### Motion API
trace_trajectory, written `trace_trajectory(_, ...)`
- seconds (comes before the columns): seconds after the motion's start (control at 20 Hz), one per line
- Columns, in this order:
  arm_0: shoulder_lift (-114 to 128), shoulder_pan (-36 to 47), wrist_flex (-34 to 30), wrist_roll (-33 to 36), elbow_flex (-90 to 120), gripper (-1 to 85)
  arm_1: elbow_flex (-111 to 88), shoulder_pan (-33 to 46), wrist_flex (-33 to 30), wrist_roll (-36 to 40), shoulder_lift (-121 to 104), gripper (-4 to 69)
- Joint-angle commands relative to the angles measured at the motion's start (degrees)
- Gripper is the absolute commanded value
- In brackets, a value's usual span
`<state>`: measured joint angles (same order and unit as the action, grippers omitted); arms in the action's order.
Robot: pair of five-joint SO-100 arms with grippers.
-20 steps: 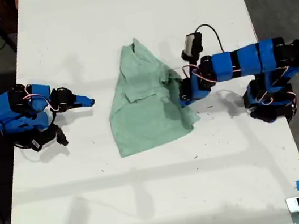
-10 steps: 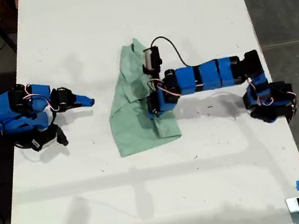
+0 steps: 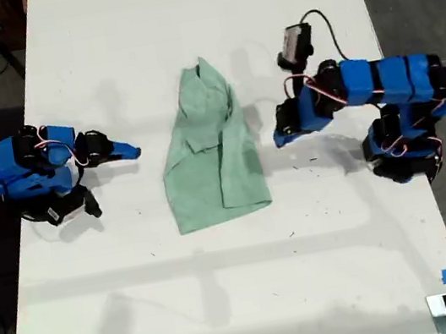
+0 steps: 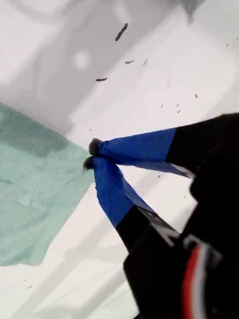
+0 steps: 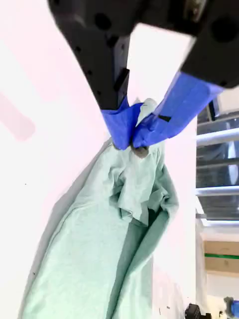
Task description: Fold t shirt
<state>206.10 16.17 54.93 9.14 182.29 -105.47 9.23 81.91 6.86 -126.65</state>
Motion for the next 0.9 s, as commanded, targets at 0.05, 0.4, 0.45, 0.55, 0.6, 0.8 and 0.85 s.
trace_trajectory(0.05,0.4,0.3,0.1,-0.8,0.3,-0.2,-38.1,-1.0,-12.5,-3.3,-37.4,-0.3)
trace_trajectory(0.4,0.4,0.5,-0.2,-0.4,0.3,-0.2,-69.8,2.8,-6.0,-7.4,-74.6,-0.1)
trace_trajectory(0.45,0.4,0.5,-0.4,-0.4,0.2,-0.2,-72.2,3.6,-9.3,-7.2,-74.6,-0.1)
trace_trajectory(0.55,0.4,0.4,-0.2,-0.6,0.3,-0.2,-71.8,3.3,-8.6,-7.5,-74.6,-0.1)
trace_trajectory(0.6,0.4,0.1,-0.4,-0.6,0.3,-0.2,-71.9,3.4,-8.5,-7.5,-74.6,-0.1)
trace_trajectory(0.8,0.4,0.4,-0.3,-0.6,0.3,-0.2,-71.9,3.4,-8.9,-6.9,-74.6,-0.1)
trace_trajectory(0.85,0.4,0.4,-0.4,-0.5,0.3,-0.2,-71.9,3.4,-8.9,-6.8,-74.6,-0.1)
